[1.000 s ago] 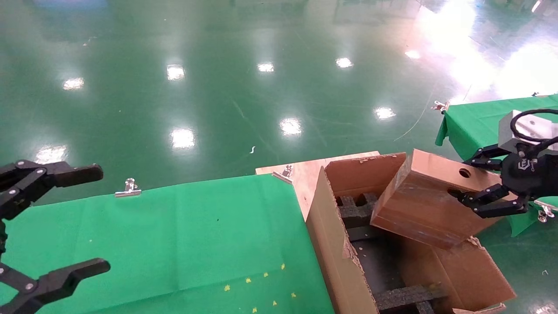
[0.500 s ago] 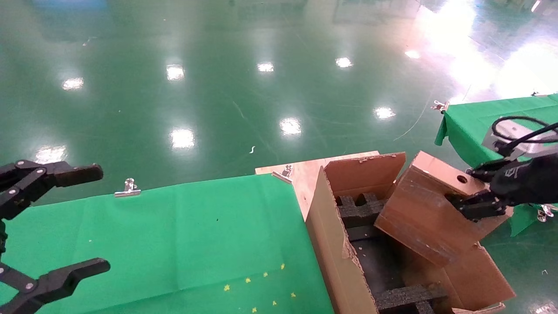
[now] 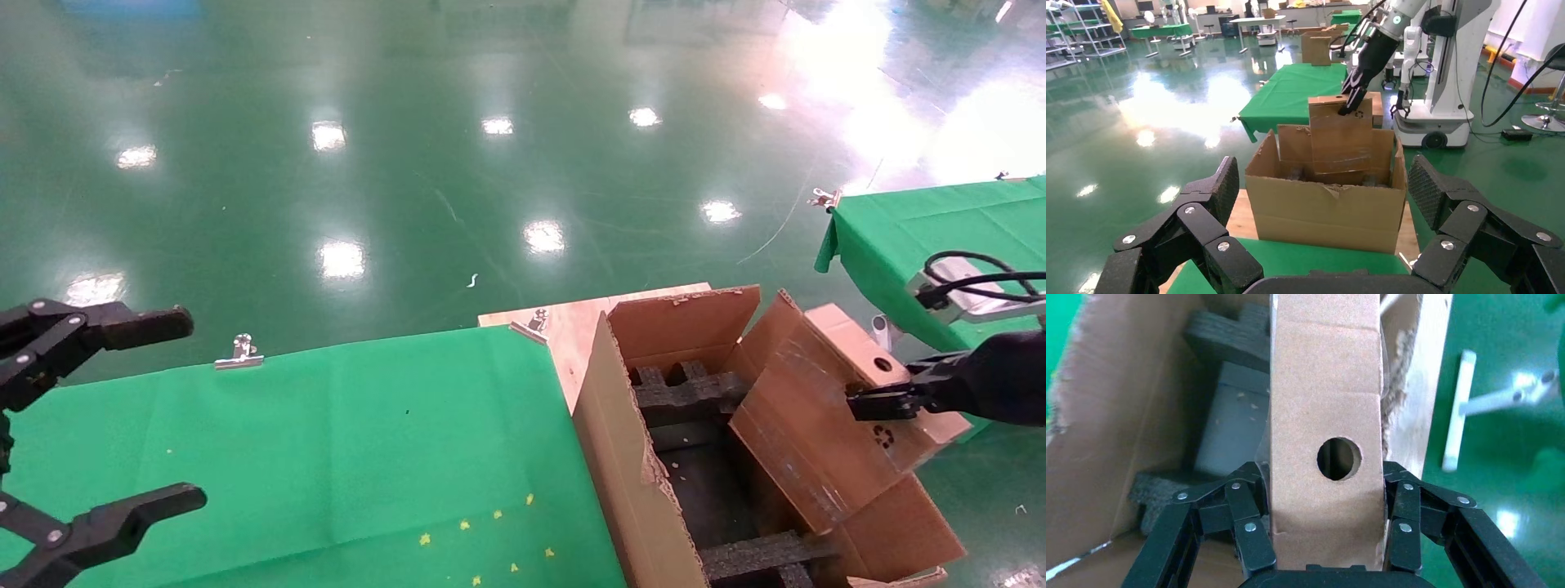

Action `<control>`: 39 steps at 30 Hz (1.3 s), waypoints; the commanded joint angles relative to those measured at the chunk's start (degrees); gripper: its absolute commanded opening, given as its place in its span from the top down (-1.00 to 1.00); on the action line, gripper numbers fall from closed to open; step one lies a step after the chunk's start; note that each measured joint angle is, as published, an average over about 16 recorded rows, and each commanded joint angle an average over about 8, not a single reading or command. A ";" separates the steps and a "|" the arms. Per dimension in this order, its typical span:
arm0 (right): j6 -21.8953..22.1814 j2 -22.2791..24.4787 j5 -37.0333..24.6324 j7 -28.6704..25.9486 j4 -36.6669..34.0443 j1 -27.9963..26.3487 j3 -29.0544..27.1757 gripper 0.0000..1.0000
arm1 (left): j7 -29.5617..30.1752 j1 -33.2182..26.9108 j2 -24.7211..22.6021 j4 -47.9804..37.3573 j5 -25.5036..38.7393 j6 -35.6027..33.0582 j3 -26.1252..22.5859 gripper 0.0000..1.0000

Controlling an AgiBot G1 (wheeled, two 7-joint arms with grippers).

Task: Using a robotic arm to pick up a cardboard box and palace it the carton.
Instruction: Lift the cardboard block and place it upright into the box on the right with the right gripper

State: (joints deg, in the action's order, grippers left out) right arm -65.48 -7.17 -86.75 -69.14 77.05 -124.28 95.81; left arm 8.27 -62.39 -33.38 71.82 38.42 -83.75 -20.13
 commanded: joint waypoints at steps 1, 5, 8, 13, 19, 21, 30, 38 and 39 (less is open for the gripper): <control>0.61 -0.45 -1.24 -4.12 0.51 0.54 0.54 1.00 | 0.00 0.00 0.00 0.00 0.00 0.00 0.00 -1.00; 0.51 -1.60 -2.04 -8.21 0.58 1.39 1.32 1.00 | 0.00 0.00 0.00 0.00 0.00 0.00 0.00 -1.00; 0.40 -2.40 -2.33 -10.43 0.60 1.92 1.78 1.00 | 0.00 0.00 0.00 0.00 0.00 0.00 0.00 -1.00; 1.32 -3.33 -3.59 -13.14 0.54 2.66 2.36 1.00 | 0.00 0.00 0.00 0.00 0.00 0.00 -0.01 -1.00; 3.49 -3.76 -6.30 -15.48 0.58 3.15 2.74 1.00 | 0.00 0.00 0.00 0.00 -0.01 0.00 -0.01 -1.00; 4.05 -3.86 -6.99 -16.20 0.59 3.41 2.94 1.00 | 0.00 0.00 0.00 0.00 -0.01 0.00 -0.01 -1.00; 7.59 -4.66 -9.25 -20.29 0.59 5.52 4.15 1.00 | -0.01 0.00 0.00 0.00 -0.01 0.00 -0.01 -1.00; 11.89 -5.84 -11.43 -24.33 0.62 8.10 5.46 1.00 | -0.01 0.00 0.01 0.00 -0.01 0.01 -0.02 -1.00; 12.39 -5.96 -11.71 -24.72 0.62 8.46 5.65 1.00 | -0.01 0.00 0.01 0.00 -0.01 0.01 -0.02 -1.00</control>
State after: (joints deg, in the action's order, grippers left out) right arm -52.98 -13.06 -98.50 -93.77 77.64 -115.72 101.51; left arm 8.26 -62.39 -33.38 71.82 38.41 -83.74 -20.14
